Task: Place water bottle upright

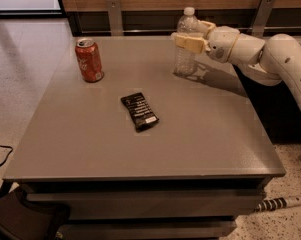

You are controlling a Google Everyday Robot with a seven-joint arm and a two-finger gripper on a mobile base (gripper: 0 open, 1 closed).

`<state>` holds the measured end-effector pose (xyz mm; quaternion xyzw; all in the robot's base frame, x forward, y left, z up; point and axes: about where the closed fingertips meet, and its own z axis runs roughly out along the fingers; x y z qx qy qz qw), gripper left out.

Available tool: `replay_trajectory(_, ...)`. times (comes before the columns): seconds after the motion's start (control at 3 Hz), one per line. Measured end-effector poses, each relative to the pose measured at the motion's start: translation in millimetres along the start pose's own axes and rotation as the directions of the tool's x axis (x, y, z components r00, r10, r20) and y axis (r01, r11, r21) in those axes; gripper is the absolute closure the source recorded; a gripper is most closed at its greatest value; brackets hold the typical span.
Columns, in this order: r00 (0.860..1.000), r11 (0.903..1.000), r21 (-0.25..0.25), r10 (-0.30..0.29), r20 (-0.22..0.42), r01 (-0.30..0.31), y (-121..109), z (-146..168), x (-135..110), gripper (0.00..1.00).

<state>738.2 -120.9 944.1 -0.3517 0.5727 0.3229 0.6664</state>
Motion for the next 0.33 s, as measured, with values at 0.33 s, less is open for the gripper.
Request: replay_trajectory(0.33, 1.000, 1.0000, -0.002, 0.000, 0.000, 0.000, 0.8, 1.3, -0.1, 0.00)
